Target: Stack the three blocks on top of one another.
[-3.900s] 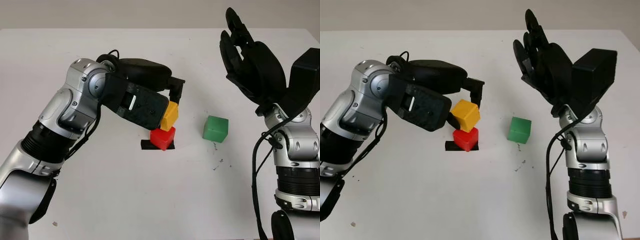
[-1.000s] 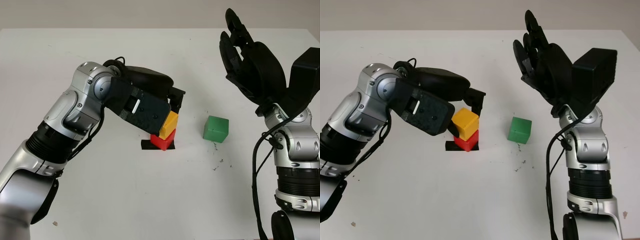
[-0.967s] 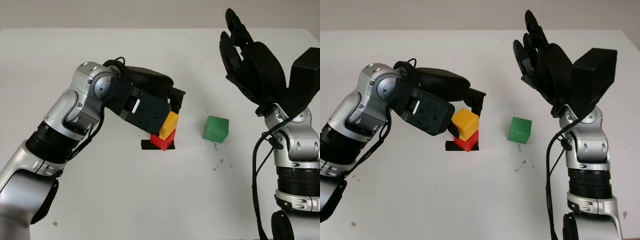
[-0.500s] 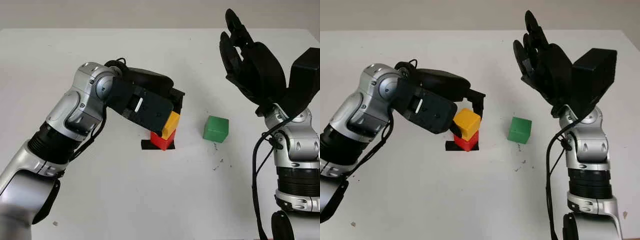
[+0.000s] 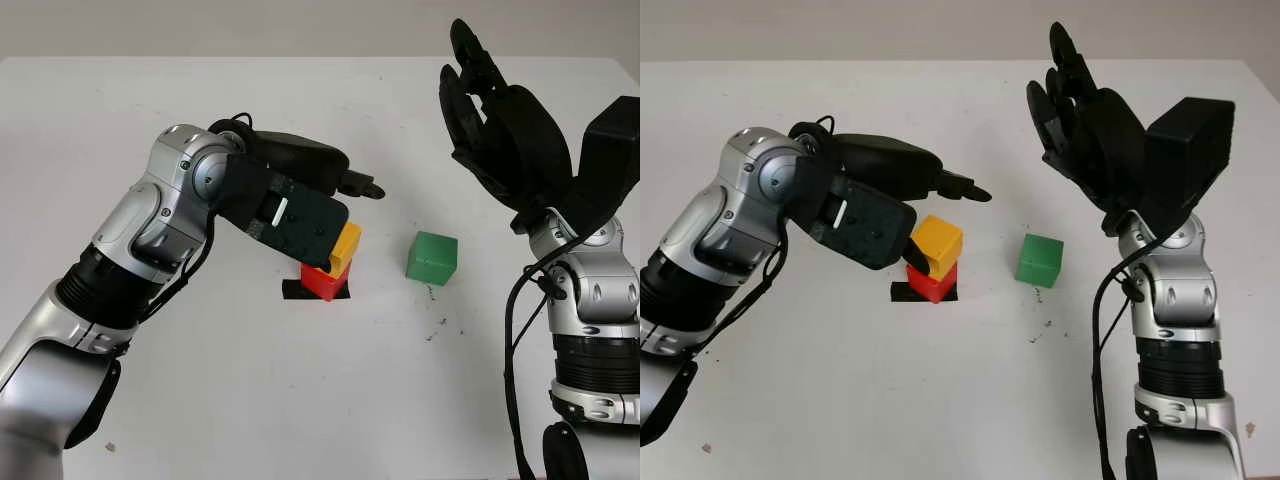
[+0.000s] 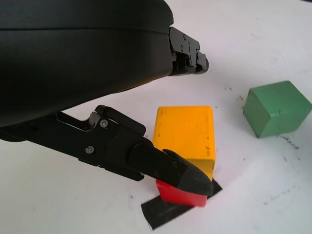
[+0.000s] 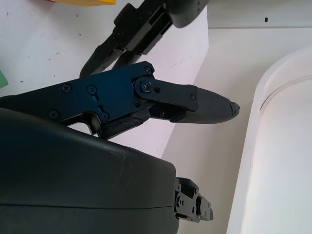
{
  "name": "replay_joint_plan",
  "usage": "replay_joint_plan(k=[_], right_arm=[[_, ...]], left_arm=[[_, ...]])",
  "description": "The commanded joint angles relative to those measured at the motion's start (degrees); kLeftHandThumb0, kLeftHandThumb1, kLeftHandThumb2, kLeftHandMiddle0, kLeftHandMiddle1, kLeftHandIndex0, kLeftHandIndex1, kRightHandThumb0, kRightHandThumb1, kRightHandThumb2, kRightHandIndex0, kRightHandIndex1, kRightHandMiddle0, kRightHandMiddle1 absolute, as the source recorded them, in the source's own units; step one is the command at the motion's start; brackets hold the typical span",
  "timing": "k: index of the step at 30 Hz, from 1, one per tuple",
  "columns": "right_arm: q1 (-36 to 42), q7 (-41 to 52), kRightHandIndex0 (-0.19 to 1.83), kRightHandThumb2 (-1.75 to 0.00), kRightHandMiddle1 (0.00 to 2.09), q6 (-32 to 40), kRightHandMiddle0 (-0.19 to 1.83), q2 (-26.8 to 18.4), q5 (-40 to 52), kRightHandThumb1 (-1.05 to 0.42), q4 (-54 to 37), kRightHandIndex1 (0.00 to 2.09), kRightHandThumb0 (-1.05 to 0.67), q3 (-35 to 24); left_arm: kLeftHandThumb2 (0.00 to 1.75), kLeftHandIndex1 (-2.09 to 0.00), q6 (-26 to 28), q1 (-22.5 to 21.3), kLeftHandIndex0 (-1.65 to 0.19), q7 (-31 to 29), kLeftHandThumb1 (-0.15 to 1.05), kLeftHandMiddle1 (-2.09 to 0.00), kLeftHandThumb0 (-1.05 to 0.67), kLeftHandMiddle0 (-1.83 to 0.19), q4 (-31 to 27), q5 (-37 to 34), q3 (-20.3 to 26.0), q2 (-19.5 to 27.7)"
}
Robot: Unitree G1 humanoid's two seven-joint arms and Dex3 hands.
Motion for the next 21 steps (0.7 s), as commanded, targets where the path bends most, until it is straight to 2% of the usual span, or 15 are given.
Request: replay_joint_plan(k=[1,5,9,13,15,17,19,21], right_arm=[[0.31,0.06,-0.19,-0.59,0.00,0.02,-0.19,-0.64,0.38,-1.05,-0.92,0.00,-0.64,-0.45],[0.20,0.09,-0.19,-0.60,0.00,0.13,-0.19,-0.57,0.60,-1.05,-0.74,0.00,-0.63,-0.55],[0.19,0.10,-0.19,-0.58,0.00,0.83,-0.19,-0.77,0.47,-1.05,-0.87,0.00,-0.65,-0.36],[0.09,0.74,-0.19,-0.58,0.00,1.25,-0.19,-1.04,0.85,-1.05,-0.69,0.00,-0.65,-0.41],[0.03,0.91,-0.19,-0.58,0.00,1.83,-0.19,-1.24,0.99,-1.05,-0.73,0.00,-0.65,-0.46],[-0.12,1.51,-0.19,-0.55,0.00,2.39,-0.19,-1.81,1.02,-1.05,-0.72,0.00,-0.67,-0.24],[-0.92,4.78,-0.19,-0.45,0.00,0.44,-0.19,-4.43,-0.19,-1.05,0.87,0.00,-0.71,1.06],[-2.18,8.33,-0.18,-0.31,0.02,-3.48,-0.17,-6.82,-1.34,-1.05,3.42,0.02,-0.75,1.87]], left_arm=[[0.05,-0.03,1.44,-2.51,0.06,-2.27,0.92,-0.01,-0.74,0.09,-1.55,-1.16,1.14,1.03],[0.06,-0.02,5.71,-4.91,0.15,-5.51,0.96,-0.02,-0.88,0.17,-1.84,-6.04,4.38,1.94],[0.10,-0.01,10.35,-7.38,0.19,-4.87,1.04,-0.02,-0.98,0.19,-0.92,-9.82,8.88,3.78],[0.30,0.00,15.27,-8.59,0.19,-4.44,1.05,0.00,-1.04,0.19,0.79,-14.56,13.51,6.21],[0.39,0.00,17.38,-7.40,0.19,-2.10,1.05,0.00,-1.04,0.19,0.32,-16.12,15.67,6.60],[0.50,0.00,16.56,-5.09,0.19,1.67,1.05,0.00,-1.03,0.19,-0.13,-17.08,17.83,7.15],[0.59,-0.01,19.57,-1.33,0.18,8.58,1.05,-0.01,-0.99,0.18,-3.18,-15.80,20.15,6.20],[0.61,-0.02,22.79,3.42,0.17,15.80,1.05,-0.03,-0.95,0.16,-6.58,-15.31,22.60,3.94]])
